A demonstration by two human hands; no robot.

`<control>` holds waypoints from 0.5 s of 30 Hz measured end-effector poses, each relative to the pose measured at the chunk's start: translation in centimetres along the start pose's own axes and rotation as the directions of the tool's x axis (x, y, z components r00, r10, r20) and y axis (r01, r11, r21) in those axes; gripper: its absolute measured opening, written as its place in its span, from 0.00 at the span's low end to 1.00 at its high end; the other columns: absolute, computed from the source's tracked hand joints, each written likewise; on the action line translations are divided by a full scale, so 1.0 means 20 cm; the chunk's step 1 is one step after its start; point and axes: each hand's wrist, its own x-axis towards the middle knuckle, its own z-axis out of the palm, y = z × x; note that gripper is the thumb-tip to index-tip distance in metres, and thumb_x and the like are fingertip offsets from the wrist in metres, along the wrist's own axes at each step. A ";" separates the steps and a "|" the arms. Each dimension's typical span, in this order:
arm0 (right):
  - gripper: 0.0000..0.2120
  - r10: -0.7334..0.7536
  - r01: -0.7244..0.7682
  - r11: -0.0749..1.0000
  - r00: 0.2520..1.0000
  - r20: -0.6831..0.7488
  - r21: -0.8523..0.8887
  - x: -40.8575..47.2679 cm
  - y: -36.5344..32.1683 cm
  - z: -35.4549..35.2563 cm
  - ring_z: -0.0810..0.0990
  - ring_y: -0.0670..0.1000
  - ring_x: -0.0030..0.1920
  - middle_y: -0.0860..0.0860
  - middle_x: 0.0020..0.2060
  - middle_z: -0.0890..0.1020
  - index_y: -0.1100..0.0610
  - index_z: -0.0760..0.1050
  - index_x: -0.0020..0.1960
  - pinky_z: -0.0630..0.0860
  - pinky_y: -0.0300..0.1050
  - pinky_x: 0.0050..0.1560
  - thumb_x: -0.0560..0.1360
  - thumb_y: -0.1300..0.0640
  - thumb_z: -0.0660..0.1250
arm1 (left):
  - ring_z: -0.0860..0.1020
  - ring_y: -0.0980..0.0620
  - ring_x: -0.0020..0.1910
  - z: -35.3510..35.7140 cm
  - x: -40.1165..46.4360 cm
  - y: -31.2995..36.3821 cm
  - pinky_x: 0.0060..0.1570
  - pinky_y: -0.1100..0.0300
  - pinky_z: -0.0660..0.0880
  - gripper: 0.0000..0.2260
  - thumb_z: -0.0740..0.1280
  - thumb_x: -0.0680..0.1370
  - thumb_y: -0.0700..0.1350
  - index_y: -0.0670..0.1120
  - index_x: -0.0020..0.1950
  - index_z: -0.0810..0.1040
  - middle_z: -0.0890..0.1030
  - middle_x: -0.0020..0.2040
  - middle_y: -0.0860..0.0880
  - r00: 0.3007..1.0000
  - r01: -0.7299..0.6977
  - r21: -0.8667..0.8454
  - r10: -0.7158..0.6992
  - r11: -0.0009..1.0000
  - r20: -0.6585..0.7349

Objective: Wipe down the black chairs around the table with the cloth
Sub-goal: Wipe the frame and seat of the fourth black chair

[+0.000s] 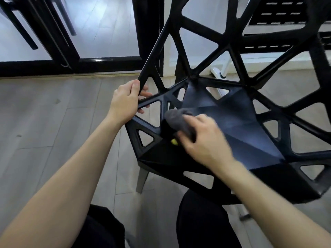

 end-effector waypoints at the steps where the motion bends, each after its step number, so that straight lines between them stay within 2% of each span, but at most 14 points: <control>1: 0.21 0.101 -0.103 0.992 0.994 -0.029 -0.078 0.02 0.13 -0.04 0.75 0.61 0.61 0.54 0.59 0.78 0.51 0.78 0.68 0.76 0.55 0.61 0.77 0.44 0.69 | 0.89 0.45 0.43 0.00 0.00 0.00 0.37 0.48 0.85 0.18 0.53 0.91 0.53 0.49 0.59 0.81 0.89 0.49 0.48 1.000 0.000 0.009 0.000 1.000 -0.006; 3: 0.24 0.298 -0.303 0.944 0.953 -0.057 -0.131 0.05 0.32 -0.11 0.71 0.63 0.71 0.59 0.72 0.74 0.59 0.76 0.69 0.71 0.56 0.72 0.78 0.47 0.69 | 0.89 0.45 0.43 0.00 -0.01 0.01 0.37 0.47 0.85 0.18 0.53 0.91 0.53 0.48 0.59 0.81 0.89 0.49 0.48 1.000 0.001 0.031 -0.001 1.000 -0.018; 4: 0.25 0.357 -0.358 0.926 0.934 -0.028 -0.116 0.05 0.36 -0.13 0.69 0.63 0.75 0.59 0.76 0.71 0.62 0.74 0.70 0.68 0.55 0.75 0.79 0.49 0.69 | 0.89 0.46 0.42 0.00 -0.02 0.01 0.37 0.47 0.85 0.18 0.53 0.91 0.53 0.48 0.59 0.81 0.89 0.49 0.49 1.000 0.001 0.043 0.000 0.999 -0.024; 5: 0.23 0.387 -0.384 0.918 0.922 0.016 -0.096 0.07 0.37 -0.14 0.69 0.62 0.76 0.58 0.77 0.71 0.62 0.74 0.70 0.69 0.54 0.73 0.79 0.51 0.68 | 0.89 0.47 0.42 0.00 -0.02 0.02 0.37 0.47 0.85 0.18 0.53 0.90 0.53 0.48 0.59 0.81 0.89 0.49 0.49 1.000 -0.003 0.053 0.004 0.999 -0.029; 7: 0.16 0.423 -0.421 0.906 0.904 0.066 -0.035 0.12 0.36 -0.17 0.77 0.63 0.67 0.55 0.67 0.79 0.56 0.74 0.63 0.72 0.52 0.59 0.76 0.54 0.68 | 0.89 0.48 0.42 0.00 -0.02 0.03 0.37 0.47 0.86 0.18 0.54 0.90 0.54 0.48 0.59 0.81 0.89 0.49 0.49 0.999 -0.009 0.068 0.012 0.998 -0.043; 8: 0.17 0.455 -0.457 0.890 0.888 0.067 0.005 0.15 0.37 -0.17 0.79 0.63 0.63 0.56 0.61 0.81 0.54 0.72 0.63 0.71 0.51 0.54 0.75 0.55 0.68 | 0.89 0.48 0.41 0.01 -0.02 0.03 0.37 0.47 0.86 0.17 0.54 0.90 0.53 0.48 0.59 0.81 0.89 0.49 0.50 0.999 -0.016 0.078 0.020 0.997 -0.051; 9: 0.21 0.481 -0.483 0.875 0.875 0.059 0.035 0.18 0.39 -0.19 0.80 0.64 0.61 0.56 0.60 0.82 0.53 0.71 0.66 0.71 0.51 0.53 0.75 0.55 0.69 | 0.89 0.49 0.41 0.01 -0.02 0.03 0.37 0.48 0.86 0.17 0.54 0.91 0.53 0.47 0.59 0.81 0.89 0.49 0.50 0.998 -0.024 0.086 0.029 0.996 -0.061; 11: 0.32 0.489 -0.491 0.869 0.871 0.046 0.064 0.22 0.43 -0.20 0.79 0.64 0.65 0.57 0.66 0.81 0.52 0.64 0.76 0.72 0.53 0.58 0.75 0.56 0.70 | 0.89 0.49 0.41 0.01 -0.03 0.01 0.36 0.50 0.85 0.17 0.54 0.91 0.53 0.47 0.60 0.81 0.89 0.49 0.50 0.996 -0.037 0.072 0.043 0.997 -0.076; 13: 0.38 0.454 -0.456 0.889 0.889 0.060 0.035 0.25 0.47 -0.20 0.78 0.61 0.67 0.54 0.69 0.80 0.48 0.59 0.81 0.72 0.51 0.61 0.75 0.57 0.69 | 0.89 0.50 0.41 0.02 -0.02 -0.03 0.35 0.53 0.85 0.17 0.54 0.91 0.52 0.46 0.62 0.81 0.89 0.50 0.50 0.995 -0.055 0.034 0.058 0.998 -0.087; 15: 0.33 0.366 -0.364 0.931 0.926 0.090 -0.039 0.27 0.51 -0.18 0.76 0.59 0.70 0.54 0.69 0.79 0.44 0.68 0.79 0.70 0.49 0.66 0.74 0.56 0.69 | 0.89 0.50 0.41 0.02 -0.01 -0.06 0.35 0.54 0.85 0.17 0.54 0.91 0.52 0.46 0.63 0.80 0.89 0.50 0.50 0.993 -0.067 0.024 0.069 0.997 -0.094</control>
